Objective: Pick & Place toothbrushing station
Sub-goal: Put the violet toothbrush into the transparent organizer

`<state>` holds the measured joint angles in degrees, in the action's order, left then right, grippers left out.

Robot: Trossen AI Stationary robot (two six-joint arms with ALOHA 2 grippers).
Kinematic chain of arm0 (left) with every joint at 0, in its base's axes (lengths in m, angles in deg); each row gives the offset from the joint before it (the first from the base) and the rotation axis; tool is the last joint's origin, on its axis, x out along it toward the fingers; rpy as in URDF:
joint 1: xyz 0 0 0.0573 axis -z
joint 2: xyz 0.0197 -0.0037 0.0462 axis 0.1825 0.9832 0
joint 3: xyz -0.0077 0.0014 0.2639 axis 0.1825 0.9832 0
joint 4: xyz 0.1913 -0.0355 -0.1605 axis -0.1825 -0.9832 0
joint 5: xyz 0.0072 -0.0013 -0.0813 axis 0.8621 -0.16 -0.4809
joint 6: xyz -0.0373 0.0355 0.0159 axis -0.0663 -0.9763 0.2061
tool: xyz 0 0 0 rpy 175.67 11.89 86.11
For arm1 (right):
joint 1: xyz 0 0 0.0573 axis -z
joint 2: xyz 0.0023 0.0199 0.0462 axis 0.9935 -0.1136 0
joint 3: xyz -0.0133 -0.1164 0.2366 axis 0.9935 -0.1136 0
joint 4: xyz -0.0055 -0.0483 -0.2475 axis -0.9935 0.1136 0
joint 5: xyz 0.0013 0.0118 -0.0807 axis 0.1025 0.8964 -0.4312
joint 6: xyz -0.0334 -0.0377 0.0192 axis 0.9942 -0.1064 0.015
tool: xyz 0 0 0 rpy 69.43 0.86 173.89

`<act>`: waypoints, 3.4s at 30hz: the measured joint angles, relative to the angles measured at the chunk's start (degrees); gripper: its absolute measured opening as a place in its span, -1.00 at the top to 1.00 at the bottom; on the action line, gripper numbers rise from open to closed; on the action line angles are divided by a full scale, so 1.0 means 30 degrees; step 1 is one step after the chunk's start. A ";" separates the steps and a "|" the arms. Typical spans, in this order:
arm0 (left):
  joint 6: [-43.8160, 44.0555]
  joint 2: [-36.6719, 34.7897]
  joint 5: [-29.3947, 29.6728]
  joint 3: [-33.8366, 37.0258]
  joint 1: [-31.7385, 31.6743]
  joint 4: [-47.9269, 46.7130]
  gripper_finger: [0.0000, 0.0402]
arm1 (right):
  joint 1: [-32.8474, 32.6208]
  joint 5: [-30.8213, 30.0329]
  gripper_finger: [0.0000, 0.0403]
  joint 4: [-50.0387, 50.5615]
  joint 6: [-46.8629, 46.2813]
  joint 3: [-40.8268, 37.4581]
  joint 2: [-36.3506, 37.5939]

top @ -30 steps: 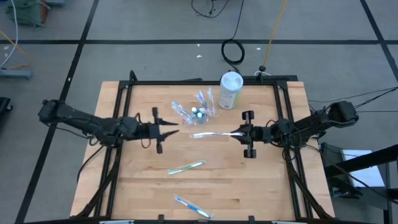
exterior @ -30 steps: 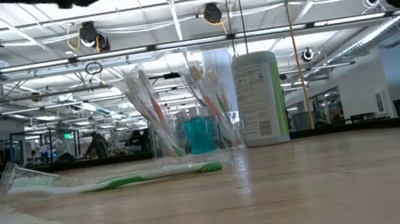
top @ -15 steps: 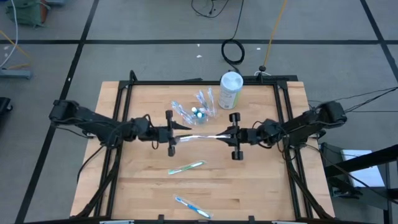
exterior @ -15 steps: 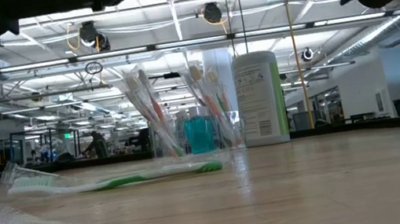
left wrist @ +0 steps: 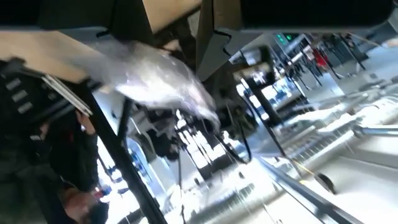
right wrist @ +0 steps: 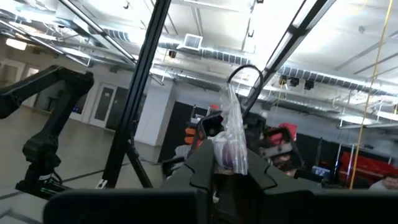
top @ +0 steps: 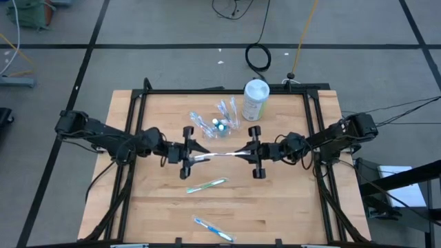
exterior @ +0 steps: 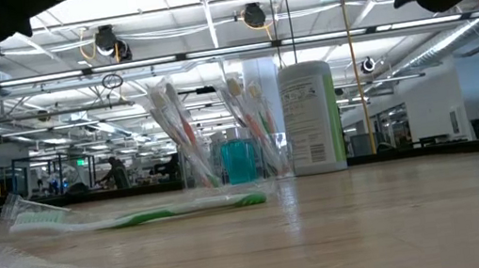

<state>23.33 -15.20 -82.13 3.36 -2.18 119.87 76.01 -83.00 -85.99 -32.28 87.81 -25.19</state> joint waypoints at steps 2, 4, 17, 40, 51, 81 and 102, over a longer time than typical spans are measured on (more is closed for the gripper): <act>-0.0209 -0.0016 0.0044 -0.0007 -0.0023 0.0180 0.44 | 0.0000 0.0000 0.89 0.0099 -0.0332 0.0000 -0.0028; -0.0521 0.0006 0.0054 -0.0007 -0.0022 0.0079 0.44 | 0.0000 0.0000 0.89 0.0090 -0.0456 0.0000 -0.0021; -0.1224 0.0006 -0.0180 -0.0007 -0.0015 0.1066 0.44 | 0.0007 -0.0073 0.89 0.0073 -0.0399 0.0000 -0.0007; -0.3149 0.0237 -0.0327 -0.0426 0.0066 0.1018 0.64 | 0.0721 -0.0043 0.91 0.0874 -0.5347 0.1001 0.0000; -0.5126 0.1108 -0.0010 -0.0894 0.0589 -0.0324 0.19 | 0.0721 -0.1639 0.89 0.1078 -0.6563 0.1020 -0.0007; -1.3618 0.1143 1.0265 -0.0896 0.4932 0.0032 0.12 | 0.0707 0.0073 0.89 0.0450 -0.9404 0.0976 -0.0015; -1.3503 0.1143 0.6196 -0.0889 0.3233 0.0360 0.22 | 0.0707 0.0066 0.88 0.0670 -0.9389 0.0962 -0.0015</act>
<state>-17.18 -11.77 -63.54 0.70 7.52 120.95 78.13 -82.81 -83.98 -60.45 90.69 -25.24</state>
